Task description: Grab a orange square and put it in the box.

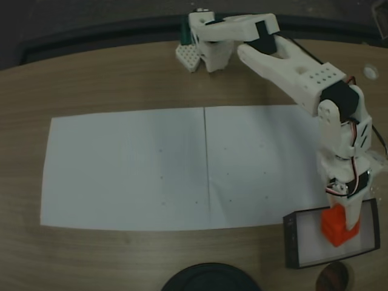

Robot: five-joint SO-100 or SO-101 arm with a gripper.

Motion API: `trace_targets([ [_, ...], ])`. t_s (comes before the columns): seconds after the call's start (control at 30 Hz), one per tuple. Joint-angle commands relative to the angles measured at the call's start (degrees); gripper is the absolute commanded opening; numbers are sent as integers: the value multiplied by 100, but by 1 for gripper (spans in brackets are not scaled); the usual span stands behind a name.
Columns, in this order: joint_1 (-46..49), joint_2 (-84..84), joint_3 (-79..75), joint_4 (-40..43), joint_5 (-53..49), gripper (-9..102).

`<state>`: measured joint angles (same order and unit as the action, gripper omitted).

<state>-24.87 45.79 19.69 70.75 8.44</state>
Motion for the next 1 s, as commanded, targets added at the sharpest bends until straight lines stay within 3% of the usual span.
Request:
trace_targets([
  [0.0, 26, 193, -360, -26, -9, 20],
  [0.1, 26, 193, -334, -26, -18, 25],
  [0.47, 79, 308, -413, 62, -35, 23],
  [0.53, 132, 457, -677, 308, -132, 16],
  [0.63, 439, 817, -1187, 703, -1072, 0],
  [0.73, 932, 1283, -1731, 1336, -1450, 0],
  [0.97, 2364, 2654, -2883, 2505, -668, 0],
])
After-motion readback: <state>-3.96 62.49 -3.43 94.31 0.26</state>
